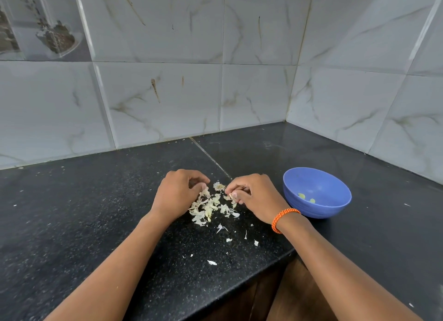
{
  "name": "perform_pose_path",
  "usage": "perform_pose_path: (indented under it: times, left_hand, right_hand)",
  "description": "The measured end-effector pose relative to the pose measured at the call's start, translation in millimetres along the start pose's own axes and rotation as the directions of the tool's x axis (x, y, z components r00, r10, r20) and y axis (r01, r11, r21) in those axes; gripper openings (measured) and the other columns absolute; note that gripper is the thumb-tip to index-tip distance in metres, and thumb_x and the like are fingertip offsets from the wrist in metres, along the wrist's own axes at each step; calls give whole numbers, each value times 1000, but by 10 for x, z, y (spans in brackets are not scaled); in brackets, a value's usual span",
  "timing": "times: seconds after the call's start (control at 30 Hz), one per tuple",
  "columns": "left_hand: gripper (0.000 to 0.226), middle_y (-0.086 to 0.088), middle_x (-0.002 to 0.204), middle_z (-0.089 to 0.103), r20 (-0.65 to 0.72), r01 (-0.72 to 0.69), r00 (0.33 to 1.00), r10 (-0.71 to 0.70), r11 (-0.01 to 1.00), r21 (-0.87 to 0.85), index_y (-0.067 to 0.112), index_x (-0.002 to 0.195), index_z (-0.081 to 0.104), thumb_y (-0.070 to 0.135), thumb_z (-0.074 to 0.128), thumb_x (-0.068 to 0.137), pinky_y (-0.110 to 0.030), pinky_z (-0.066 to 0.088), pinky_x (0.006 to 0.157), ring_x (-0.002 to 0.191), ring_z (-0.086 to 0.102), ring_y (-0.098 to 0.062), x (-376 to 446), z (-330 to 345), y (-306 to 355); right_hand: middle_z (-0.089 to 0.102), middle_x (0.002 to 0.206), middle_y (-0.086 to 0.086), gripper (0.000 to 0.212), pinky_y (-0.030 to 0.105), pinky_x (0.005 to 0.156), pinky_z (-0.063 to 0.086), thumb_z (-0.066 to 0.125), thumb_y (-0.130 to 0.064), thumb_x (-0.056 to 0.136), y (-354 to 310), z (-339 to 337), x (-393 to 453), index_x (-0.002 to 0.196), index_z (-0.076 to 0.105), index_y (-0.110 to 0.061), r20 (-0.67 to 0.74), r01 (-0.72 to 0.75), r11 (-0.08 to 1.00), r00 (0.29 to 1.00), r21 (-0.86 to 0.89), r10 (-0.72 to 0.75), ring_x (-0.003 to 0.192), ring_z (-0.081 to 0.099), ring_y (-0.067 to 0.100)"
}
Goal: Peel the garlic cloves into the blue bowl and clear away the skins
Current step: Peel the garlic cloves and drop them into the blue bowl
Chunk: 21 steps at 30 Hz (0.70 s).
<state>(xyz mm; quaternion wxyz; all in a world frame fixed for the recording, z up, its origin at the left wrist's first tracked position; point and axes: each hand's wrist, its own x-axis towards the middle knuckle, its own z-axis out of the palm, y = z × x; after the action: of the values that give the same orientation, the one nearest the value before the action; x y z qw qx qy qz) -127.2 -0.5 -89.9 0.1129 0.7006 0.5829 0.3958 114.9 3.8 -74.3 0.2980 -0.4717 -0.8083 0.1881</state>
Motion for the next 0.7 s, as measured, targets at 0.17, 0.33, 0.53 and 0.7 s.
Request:
perform_pose_path:
  times: [0.17,0.33,0.53,0.7]
  left_hand:
    - [14,16,94,73,-55,29,998,-24,995,91,32,101,85,25,74,102,-31,52,74,83,64,-2,13,5,-14]
    - [15,16,93,73,-72,83,995,-75,989,123,35,98,83,27,72,102,-34,59,77,84,66,-6,-5,16,-41]
    - [15,17,94,71,-86,70,994,-61,991,111,34,99,83,24,72,102,-35,57,78,86,64,-5,2,21,-34]
    - [21,17,118,72,19,-2,1000,0,991,131,36,116,80,23,68,104,-40,56,97,114,62,-11,7,56,-90]
  right_hand:
    - [71,116,-8,27,32,88,53,69,-5,100,-25,-71,-18,106,83,-28,113,33,979,993,-199,-10,101,64,13]
    - [63,106,-4,16,30,76,48,67,-10,102,-33,27,-43,98,76,-23,166,24,949,986,-315,30,90,63,18]
    - [60,99,-8,17,30,76,50,61,-12,103,-47,79,-43,91,67,-24,116,19,968,993,-250,11,89,58,12]
    - [75,78,-11,22,29,76,62,77,-8,92,-3,-16,-25,83,79,-28,-32,-50,996,998,-67,48,75,69,6]
